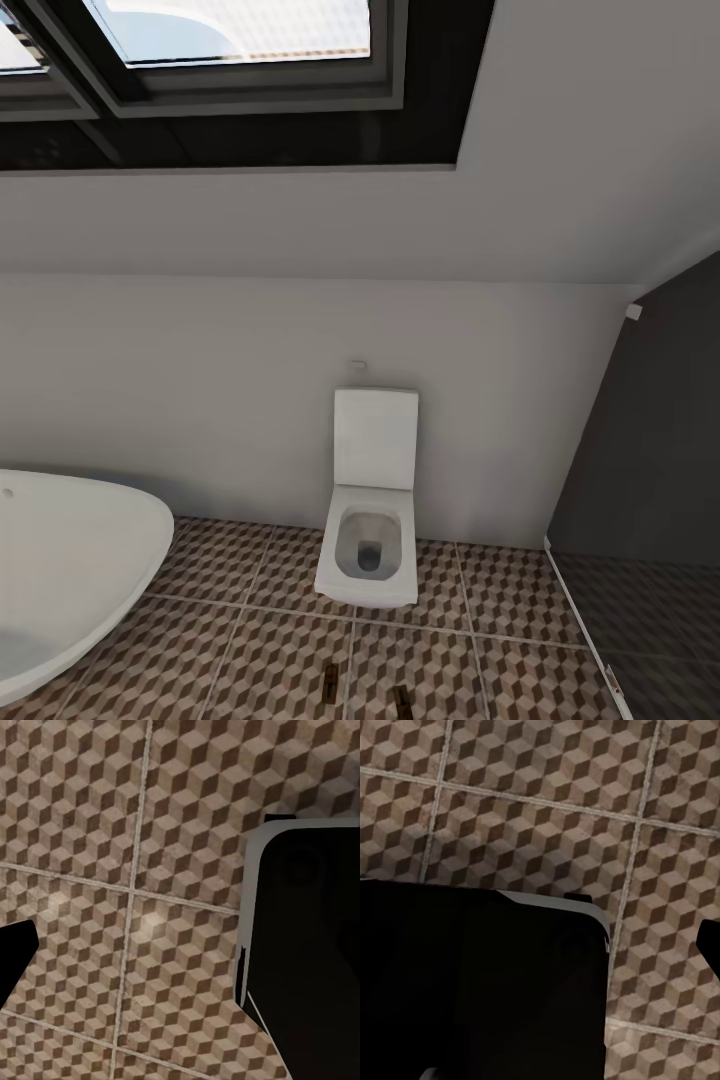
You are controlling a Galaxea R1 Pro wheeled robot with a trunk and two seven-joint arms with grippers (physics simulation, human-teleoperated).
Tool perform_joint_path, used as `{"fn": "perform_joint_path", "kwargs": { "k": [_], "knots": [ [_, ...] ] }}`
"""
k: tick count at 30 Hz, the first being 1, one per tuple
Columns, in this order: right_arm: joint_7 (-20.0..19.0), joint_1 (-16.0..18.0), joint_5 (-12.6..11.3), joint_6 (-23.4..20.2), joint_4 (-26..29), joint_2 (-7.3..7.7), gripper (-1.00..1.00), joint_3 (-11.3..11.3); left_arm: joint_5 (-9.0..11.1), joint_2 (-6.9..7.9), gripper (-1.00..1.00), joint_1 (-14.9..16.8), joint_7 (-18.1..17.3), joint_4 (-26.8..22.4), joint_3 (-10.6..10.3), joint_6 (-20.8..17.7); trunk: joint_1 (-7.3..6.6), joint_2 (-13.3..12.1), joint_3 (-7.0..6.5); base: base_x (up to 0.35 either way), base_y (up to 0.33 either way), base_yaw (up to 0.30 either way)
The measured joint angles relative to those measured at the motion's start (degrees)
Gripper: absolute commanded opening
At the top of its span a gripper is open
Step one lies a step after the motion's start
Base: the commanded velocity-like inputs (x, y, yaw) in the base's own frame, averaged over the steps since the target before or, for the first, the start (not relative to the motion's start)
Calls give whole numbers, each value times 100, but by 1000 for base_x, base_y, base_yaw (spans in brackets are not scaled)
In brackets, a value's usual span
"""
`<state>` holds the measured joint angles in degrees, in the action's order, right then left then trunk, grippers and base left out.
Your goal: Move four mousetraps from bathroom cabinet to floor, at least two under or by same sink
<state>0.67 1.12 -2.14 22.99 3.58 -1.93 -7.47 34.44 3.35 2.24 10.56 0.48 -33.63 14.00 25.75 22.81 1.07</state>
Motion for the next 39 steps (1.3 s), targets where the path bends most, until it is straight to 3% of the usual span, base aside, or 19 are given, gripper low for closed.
{"fn": "perform_joint_path", "kwargs": {
  "k": [39],
  "knots": [
    [-1, -2, 0, 2, 0, 0, 100, 0, 0, 0, 100, 0, 0, 0, -1, 0, 0, 0, 0, 0, 0, 0]
  ]
}}
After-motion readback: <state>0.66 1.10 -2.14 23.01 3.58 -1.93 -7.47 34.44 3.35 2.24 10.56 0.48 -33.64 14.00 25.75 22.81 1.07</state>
